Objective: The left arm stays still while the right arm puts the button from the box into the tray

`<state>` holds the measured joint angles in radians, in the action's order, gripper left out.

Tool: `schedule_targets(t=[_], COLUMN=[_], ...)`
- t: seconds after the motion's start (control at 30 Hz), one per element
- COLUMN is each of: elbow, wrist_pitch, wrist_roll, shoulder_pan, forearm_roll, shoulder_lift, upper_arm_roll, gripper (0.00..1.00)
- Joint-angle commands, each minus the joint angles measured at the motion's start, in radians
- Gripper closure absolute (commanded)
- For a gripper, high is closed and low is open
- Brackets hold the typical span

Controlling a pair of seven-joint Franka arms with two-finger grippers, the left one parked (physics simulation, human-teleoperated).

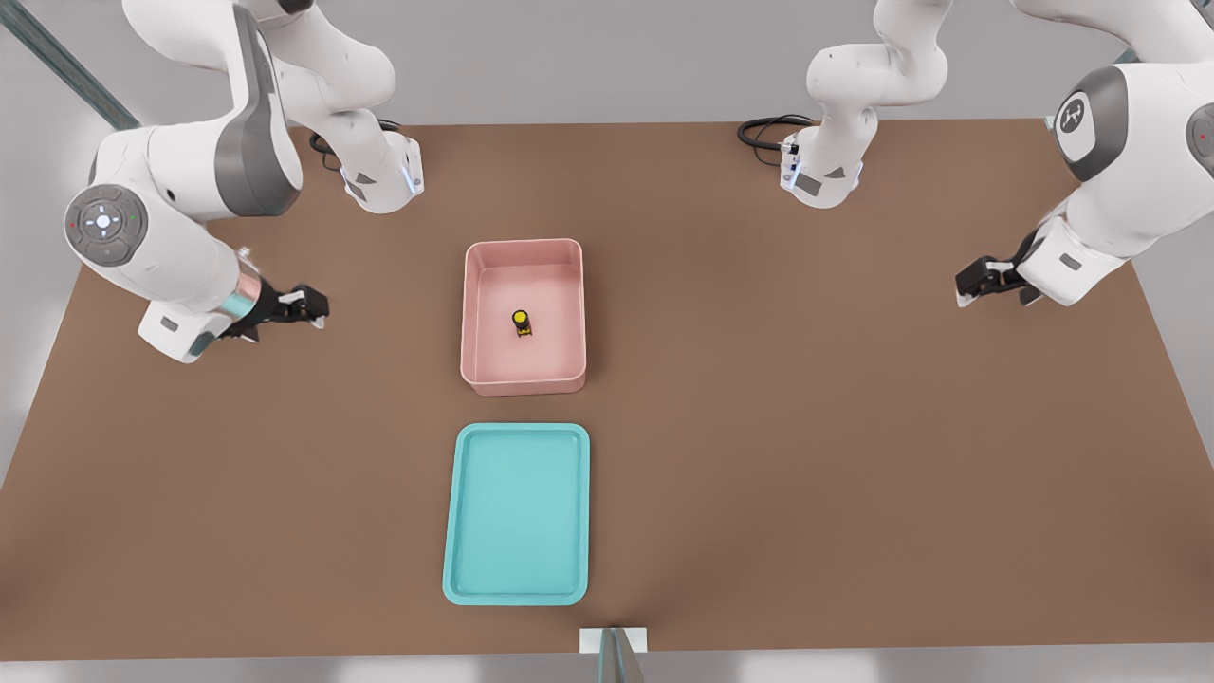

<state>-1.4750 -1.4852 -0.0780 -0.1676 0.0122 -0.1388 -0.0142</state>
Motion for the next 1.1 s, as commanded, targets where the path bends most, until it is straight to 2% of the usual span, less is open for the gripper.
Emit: schedule_targets(t=[0.0, 0.03, 0.07, 0.1, 0.13, 0.17, 0.2, 0.27, 0.3, 0.33, 0.37, 0.4, 0.5, 0.57, 0.6, 0.7, 0.73, 0.83, 0.9, 1.07], elbow=[0.001, -0.001, -0.001, -0.01, -0.008, -0.004, -0.01, -0.082, -0.33, -0.398, -0.479, -0.482, -0.502, -0.505, -0.507, -0.557, -0.582, -0.6, -0.602, -0.663], wrist_pitch=[-0.043, -0.033, 0.017, 0.114, 0.129, 0.131, 0.12, -0.068, -0.419, -0.552, -0.543, -0.578, -0.659, -0.672, -0.687, -0.692, -0.682, -0.687, -0.718, -0.871], wrist_roll=[-0.054, -0.051, -0.046, -0.036, 0.041, 0.122, 0.216, 0.242, 0.225, 0.231, 0.207, 0.208, 0.219, 0.264, 0.325, 0.808, 0.905, 0.942, 0.978, 0.974], shoulder_pan=[-0.009, -0.035, -0.134, -0.202, -0.273, -0.351, -0.469, -0.521, -0.521, -0.498, -0.481, -0.475, -0.434, -0.42, -0.42, -0.423, -0.426, -0.44, -0.472, -0.481], forearm_roll=[0.008, 0.009, 0.012, 0.008, -0.003, 0.002, -0.006, -0.015, -0.026, -0.028, -0.021, -0.018, -0.024, -0.026, -0.026, -0.023, -0.023, -0.024, -0.026, -0.023], shoulder_lift=[-0.002, -0.012, -0.042, -0.062, -0.146, -0.17, -0.18, -0.164, -0.081, -0.056, 0.001, -0.002, -0.111, -0.131, -0.145, -0.147, -0.145, -0.147, -0.197, -0.248], upper_arm_roll=[0.0, 0.008, 0.013, 0.043, 0.094, 0.105, 0.106, 0.134, 0.137, 0.128, 0.129, 0.129, 0.129, 0.12, 0.12, 0.114, 0.115, 0.115, 0.115, 0.115], gripper=[0.0, 0.0, 0.0, 0.0, 0.0, 0.0, 0.0, 0.0, 0.0, 0.0, 0.0, 0.0, 0.0, 0.0, 0.0, 0.02, 0.02, 0.02, 0.03, 0.03])
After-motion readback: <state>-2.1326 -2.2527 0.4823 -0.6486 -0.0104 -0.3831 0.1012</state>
